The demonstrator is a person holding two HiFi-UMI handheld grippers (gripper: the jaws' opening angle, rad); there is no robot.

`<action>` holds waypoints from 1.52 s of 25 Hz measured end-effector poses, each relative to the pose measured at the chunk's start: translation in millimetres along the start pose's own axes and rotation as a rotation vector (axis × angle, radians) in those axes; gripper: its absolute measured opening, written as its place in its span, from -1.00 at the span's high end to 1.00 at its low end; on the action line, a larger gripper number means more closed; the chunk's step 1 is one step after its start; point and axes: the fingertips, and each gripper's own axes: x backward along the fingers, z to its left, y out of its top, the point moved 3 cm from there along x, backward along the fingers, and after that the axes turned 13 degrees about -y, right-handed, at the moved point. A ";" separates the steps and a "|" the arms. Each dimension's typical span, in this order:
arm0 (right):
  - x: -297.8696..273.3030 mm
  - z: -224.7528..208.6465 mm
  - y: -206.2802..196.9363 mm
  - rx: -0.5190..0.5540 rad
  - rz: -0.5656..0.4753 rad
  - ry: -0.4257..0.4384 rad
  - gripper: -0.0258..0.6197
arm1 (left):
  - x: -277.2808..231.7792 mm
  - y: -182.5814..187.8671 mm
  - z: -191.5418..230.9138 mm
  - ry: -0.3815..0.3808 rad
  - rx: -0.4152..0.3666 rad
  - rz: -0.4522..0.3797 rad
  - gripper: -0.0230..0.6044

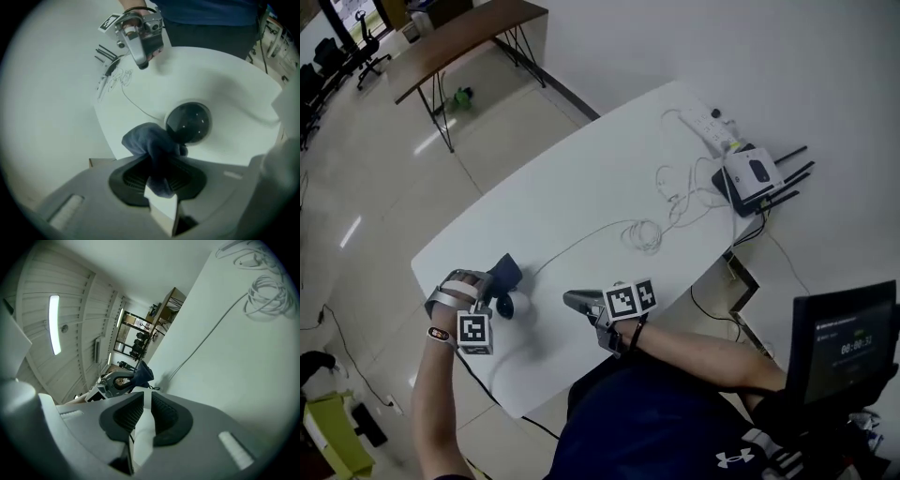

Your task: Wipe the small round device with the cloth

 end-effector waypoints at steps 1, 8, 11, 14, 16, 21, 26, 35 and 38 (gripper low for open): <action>1.0 -2.5 -0.5 -0.004 -0.005 -0.003 0.74 | -7.1 -3.6 -3.0 -0.013 0.017 0.000 0.66; 2.0 -11.2 -3.5 -0.018 -0.004 -0.015 0.75 | -46.9 -18.2 -28.4 -0.078 0.190 -0.017 0.66; 6.4 -18.7 0.8 -0.019 -0.010 -0.035 0.75 | -60.9 -24.2 -17.9 -0.027 0.345 -0.065 0.66; 20.3 -29.1 3.8 0.014 0.000 -0.083 0.75 | -40.9 -32.8 -14.1 0.053 0.487 -0.051 0.67; 14.7 -25.2 3.3 0.031 0.030 -0.054 0.75 | -12.3 -39.4 -20.9 0.103 0.577 -0.025 0.67; -3.6 -18.0 4.8 0.044 0.083 0.010 0.75 | 41.3 -23.5 -41.4 0.145 0.737 -0.014 0.67; -18.6 -2.4 4.0 0.107 0.132 0.046 0.75 | 73.5 23.9 -36.2 0.185 0.890 -0.089 0.66; -25.4 4.1 -5.5 0.123 0.181 0.068 0.75 | 51.9 54.2 -47.5 0.303 1.474 -0.321 0.66; -21.0 -3.7 -6.7 0.116 0.187 0.059 0.76 | 42.5 45.8 -65.7 0.383 1.803 -0.481 0.66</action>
